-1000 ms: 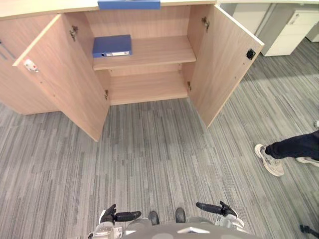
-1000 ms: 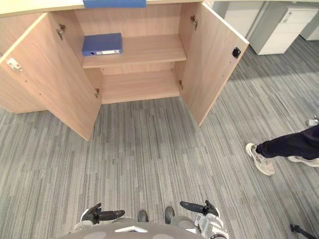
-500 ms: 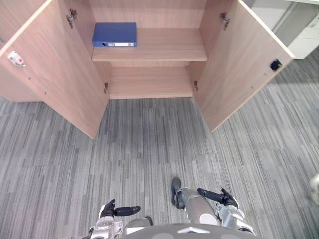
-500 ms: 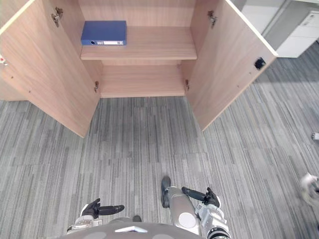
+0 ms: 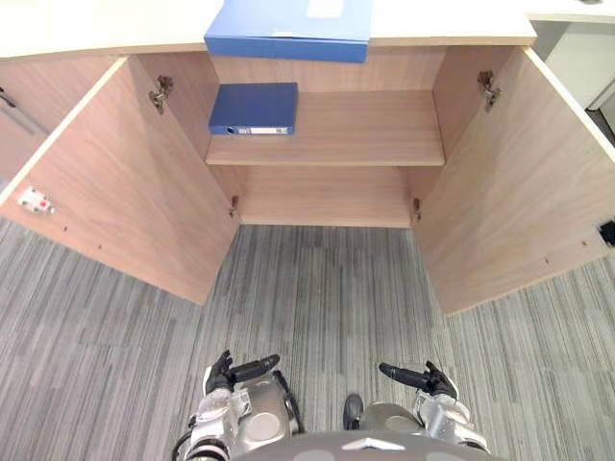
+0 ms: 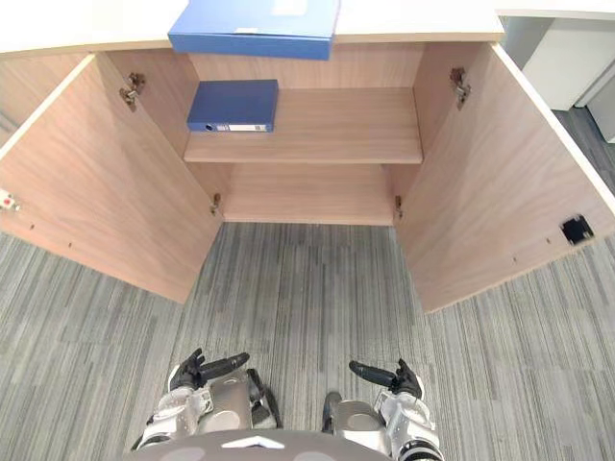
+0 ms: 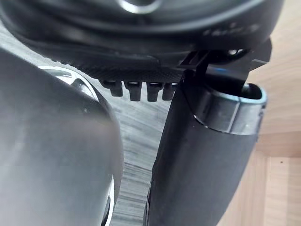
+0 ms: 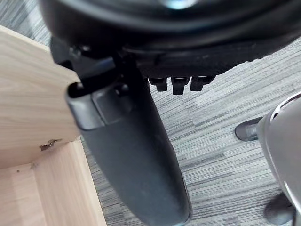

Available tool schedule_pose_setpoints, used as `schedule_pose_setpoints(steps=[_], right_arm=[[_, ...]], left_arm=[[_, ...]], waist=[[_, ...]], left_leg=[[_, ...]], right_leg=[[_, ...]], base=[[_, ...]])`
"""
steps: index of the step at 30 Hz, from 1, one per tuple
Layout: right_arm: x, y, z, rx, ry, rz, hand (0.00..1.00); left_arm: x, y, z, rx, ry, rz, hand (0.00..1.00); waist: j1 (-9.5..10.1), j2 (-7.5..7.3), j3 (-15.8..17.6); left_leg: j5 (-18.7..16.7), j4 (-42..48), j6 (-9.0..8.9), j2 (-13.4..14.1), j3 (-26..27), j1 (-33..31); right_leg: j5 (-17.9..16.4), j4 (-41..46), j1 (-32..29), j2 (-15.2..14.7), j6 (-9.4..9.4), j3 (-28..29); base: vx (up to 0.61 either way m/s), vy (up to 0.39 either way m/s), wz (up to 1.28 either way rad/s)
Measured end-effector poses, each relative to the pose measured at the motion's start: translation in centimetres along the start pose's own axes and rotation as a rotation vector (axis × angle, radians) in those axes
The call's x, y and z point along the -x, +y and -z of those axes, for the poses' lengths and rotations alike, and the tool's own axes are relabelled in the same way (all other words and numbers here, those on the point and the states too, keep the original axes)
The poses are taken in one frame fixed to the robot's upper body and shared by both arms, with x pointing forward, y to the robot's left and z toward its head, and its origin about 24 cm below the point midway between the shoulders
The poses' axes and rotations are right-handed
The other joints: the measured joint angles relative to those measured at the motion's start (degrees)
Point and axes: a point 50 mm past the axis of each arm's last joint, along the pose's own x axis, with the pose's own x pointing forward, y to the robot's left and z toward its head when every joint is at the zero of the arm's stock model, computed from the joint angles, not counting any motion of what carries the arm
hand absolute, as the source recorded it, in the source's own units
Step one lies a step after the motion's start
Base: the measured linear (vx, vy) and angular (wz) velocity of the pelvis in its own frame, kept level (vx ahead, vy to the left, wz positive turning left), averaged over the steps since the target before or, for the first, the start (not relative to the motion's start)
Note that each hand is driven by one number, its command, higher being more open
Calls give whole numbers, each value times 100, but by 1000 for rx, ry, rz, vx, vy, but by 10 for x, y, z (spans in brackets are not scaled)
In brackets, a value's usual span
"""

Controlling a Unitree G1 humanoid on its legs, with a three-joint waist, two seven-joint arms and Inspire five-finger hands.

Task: Walk over to the cabinet, pick up the folder, carry it to the office cabinet, place the folder inside the office cabinet, then close the office cabinet door

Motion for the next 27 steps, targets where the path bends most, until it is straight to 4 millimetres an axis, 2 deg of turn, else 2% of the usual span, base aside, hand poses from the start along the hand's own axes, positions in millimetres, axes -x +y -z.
schedule_pose_setpoints(steps=[1,2,3,4,5,6,7,9,10,12,14,16,17,18,19,21,23,25,27], right_arm=[[0,1,1,0,1,2,100],[0,0,1,1,4,4,100],[1,0,4,2,10,9,100],[3,2,10,-4,24,5,100],[4,4,14,-9,34,0,100],[5,4,18,-18,48,2,100],[6,7,20,-21,51,-12,100],[6,9,16,-22,34,-25,100],[6,11,12,-18,17,-37,100],[5,16,7,-21,-2,-49,100],[4,18,4,-23,-11,-54,100],[4,15,3,-19,-14,-47,100],[4,12,5,-16,-7,-39,100],[4,10,7,-16,3,-35,100],[2,-1,6,0,10,-8,100],[1,-8,8,0,25,17,100],[2,-11,13,-6,43,24,100],[3,-13,17,-5,53,32,100],[3,-11,16,7,46,22,100]], left_arm=[[-1,1,-2,8,-2,-5,100],[0,1,-1,9,0,-8,100],[0,2,2,14,12,-16,100],[-1,5,2,8,19,-25,100],[-1,6,3,7,20,-27,100],[-1,8,2,4,20,-33,100],[-2,11,2,-2,23,-41,100],[-2,11,5,-8,38,-39,100],[-1,9,8,-19,50,-31,100],[-1,5,10,-34,57,-16,100],[0,2,12,-29,64,-9,100],[1,-3,13,-11,70,0,100],[1,-5,15,-16,76,8,100],[1,-5,16,-16,80,10,100],[2,-14,19,-6,102,30,100],[5,-26,21,17,108,53,100],[5,-27,22,16,112,65,100],[5,-30,17,25,87,78,100],[5,-30,17,26,83,78,100]], waist=[[5,-47,-1],[13,-63,-39],[61,-78,-134],[100,-170,-265],[99,-227,-309],[149,-318,-355],[151,-413,-367],[120,-417,-360],[73,-374,-376],[-10,-356,-410],[-31,-344,-409],[-52,-321,-422],[-64,-338,-434],[-80,-375,-445],[-69,-131,-480],[-81,-3,-505],[-151,12,-476],[-116,-62,-464],[-68,-39,-507]], left_leg=[[202,-685,-6,-194,-98,-31],[348,-988,18,-267,-105,-42],[880,-1159,175,-347,-86,-34],[893,-1114,441,-492,53,65],[793,-1114,489,-550,122,132],[593,-1090,560,-601,294,339],[431,-1148,646,-719,380,657],[208,-1271,669,-792,408,1112],[131,-1480,691,-858,414,1513],[83,-1846,615,-871,415,1938],[100,-2161,572,-847,416,2340],[131,-2419,513,-792,386,2681],[122,-2540,297,-813,315,2813],[96,-2576,213,-847,215,2872],[136,-2666,23,-670,113,2920],[355,-2529,-131,-568,50,2938],[434,-1753,-189,-365,-61,2746],[247,-170,-202,4,-6,2220],[110,48,-102,138,138,1898]], right_leg=[[-109,-10,134,-115,155,70],[-185,-9,177,-181,240,132],[-299,-9,249,-300,411,278],[-344,83,266,-517,492,435],[-332,235,217,-606,511,472],[-333,873,-5,-751,528,568],[-263,1792,-255,-898,629,571],[-93,3319,-800,-1055,710,611],[-239,4297,-1304,-1060,623,583],[-362,4566,-1865,-988,539,401],[-528,4140,-2244,-845,341,185],[-477,2936,-2493,-596,320,10],[-65,1982,-2514,-488,237,-7],[612,1747,-2467,-477,6,1],[529,1754,-2332,-351,-59,-148],[322,1742,-2165,-349,-180,-321],[275,1437,-1681,-335,-205,-509],[260,882,-986,-315,-229,-572],[258,705,-803,-291,-224,-538]], base=[[508,204,-28],[549,259,-52],[611,309,-63],[543,279,-56],[566,305,-48],[551,311,-40],[546,317,-44],[491,283,-24],[455,225,-8],[427,107,3],[448,-5,4],[444,-106,20],[465,-148,41],[470,-158,52],[353,-117,41],[466,-212,43],[357,-226,52],[205,-149,25],[117,-21,-17]])
